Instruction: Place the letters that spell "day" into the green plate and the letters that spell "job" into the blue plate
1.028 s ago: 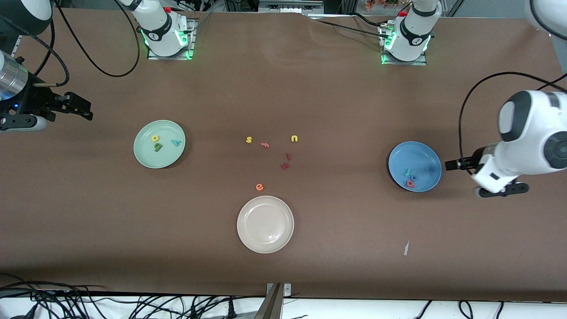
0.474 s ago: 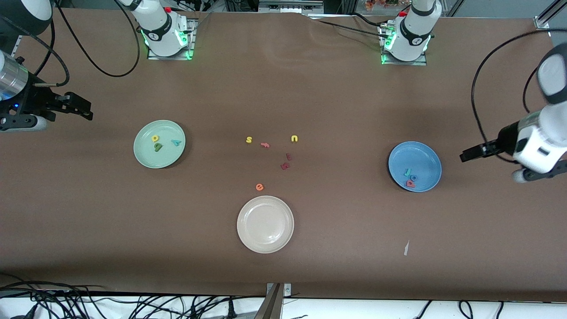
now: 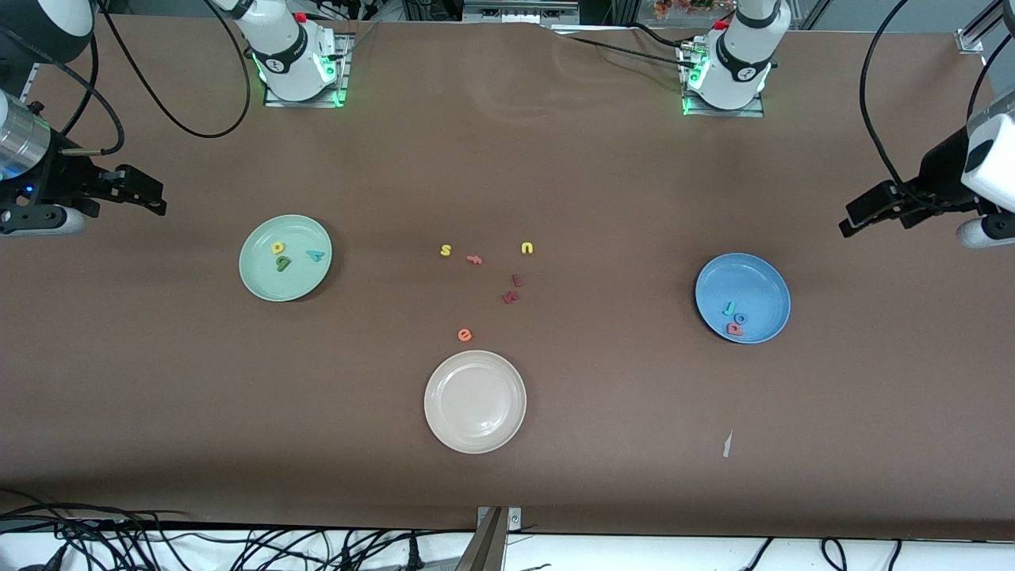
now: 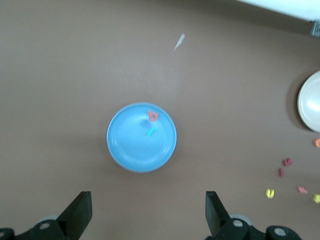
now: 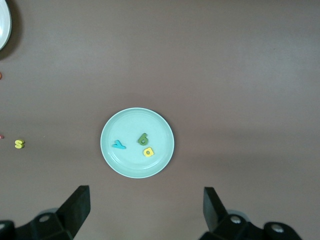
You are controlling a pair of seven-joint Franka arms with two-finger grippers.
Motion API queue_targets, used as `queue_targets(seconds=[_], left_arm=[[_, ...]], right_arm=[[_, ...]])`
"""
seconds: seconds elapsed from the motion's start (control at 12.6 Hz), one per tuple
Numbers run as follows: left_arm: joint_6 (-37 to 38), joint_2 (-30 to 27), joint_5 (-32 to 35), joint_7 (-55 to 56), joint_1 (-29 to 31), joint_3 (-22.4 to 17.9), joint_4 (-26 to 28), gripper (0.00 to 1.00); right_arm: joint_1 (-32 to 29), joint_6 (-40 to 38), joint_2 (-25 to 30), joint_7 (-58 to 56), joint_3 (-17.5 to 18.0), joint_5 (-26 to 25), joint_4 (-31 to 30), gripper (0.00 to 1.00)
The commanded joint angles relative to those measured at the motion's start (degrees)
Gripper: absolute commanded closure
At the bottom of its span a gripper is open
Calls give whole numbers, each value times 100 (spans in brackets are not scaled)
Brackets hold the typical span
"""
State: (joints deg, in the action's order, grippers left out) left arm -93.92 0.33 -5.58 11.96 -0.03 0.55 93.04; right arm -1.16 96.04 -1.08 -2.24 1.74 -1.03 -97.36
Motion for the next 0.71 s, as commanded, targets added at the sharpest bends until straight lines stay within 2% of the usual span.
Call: queue_targets(seconds=[0.0, 0.08, 0.32, 0.63], left_arm=[[436, -419, 458, -97, -24, 58, -14, 0], [453, -419, 470, -158, 20, 68, -22, 0], [559, -411, 444, -1368, 151, 51, -23, 0], [533, -384, 496, -1460, 135, 50, -31, 0]], right_arm=[[37, -76, -15, 40, -16, -46, 94, 0], [37, -85, -15, 39, -16, -47, 85, 0], [37, -85, -15, 22, -16, -38, 85, 0], [37, -77, -15, 22, -16, -38, 85, 0]])
